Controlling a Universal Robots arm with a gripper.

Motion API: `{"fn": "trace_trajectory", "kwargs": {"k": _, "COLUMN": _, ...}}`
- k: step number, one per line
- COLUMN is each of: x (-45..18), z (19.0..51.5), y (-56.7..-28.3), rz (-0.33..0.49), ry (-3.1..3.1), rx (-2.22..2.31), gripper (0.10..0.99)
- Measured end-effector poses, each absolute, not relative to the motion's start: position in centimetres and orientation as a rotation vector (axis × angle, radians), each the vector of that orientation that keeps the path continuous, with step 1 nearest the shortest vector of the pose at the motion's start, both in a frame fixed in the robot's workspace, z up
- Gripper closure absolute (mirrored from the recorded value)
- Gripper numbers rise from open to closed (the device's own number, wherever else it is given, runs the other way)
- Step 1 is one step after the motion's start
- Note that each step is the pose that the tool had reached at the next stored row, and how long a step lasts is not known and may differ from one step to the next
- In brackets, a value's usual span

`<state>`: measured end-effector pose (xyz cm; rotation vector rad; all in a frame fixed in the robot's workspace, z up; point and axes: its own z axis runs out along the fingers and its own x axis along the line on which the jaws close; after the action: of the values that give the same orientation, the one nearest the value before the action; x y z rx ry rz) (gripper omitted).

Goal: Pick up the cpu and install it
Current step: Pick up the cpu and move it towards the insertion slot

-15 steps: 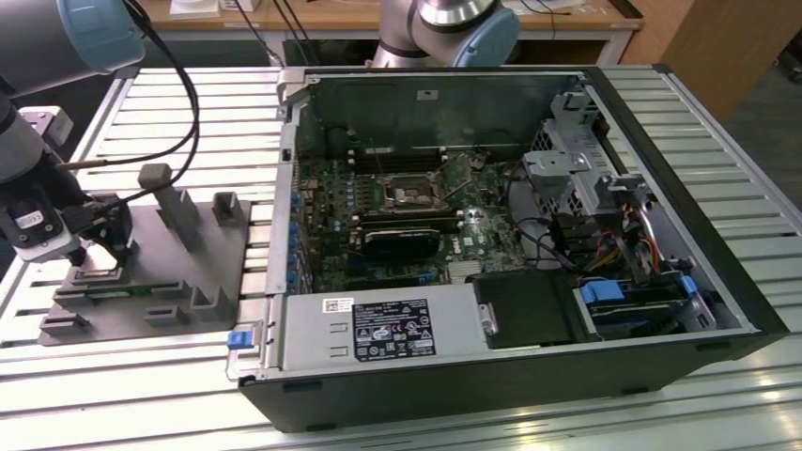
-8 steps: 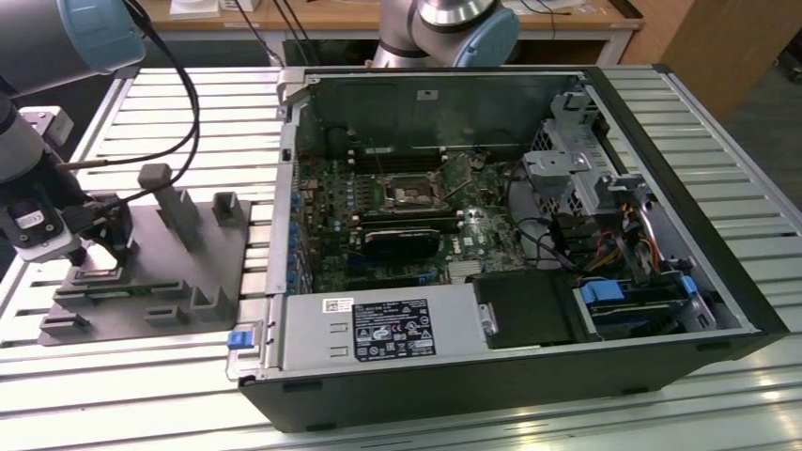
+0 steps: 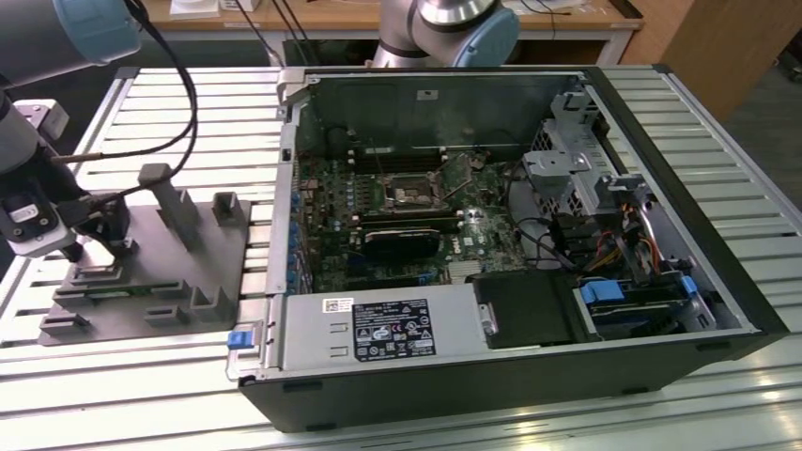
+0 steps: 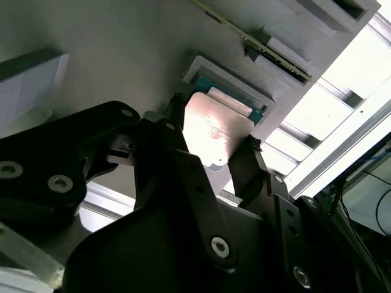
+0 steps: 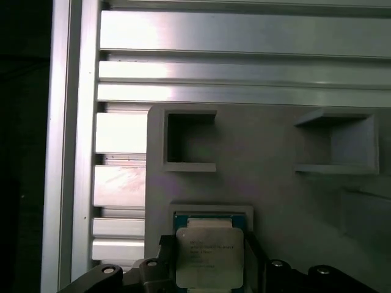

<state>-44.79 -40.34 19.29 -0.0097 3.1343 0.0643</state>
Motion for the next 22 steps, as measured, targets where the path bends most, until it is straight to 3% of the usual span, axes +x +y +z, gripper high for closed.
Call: {"fn": "trace_trajectory", "kwargs": {"k": 22, "x": -44.8, "z": 22.3, "y": -40.3, "rz": 0.081, "ry": 3.134, "rx": -0.01, "gripper": 0.549}}
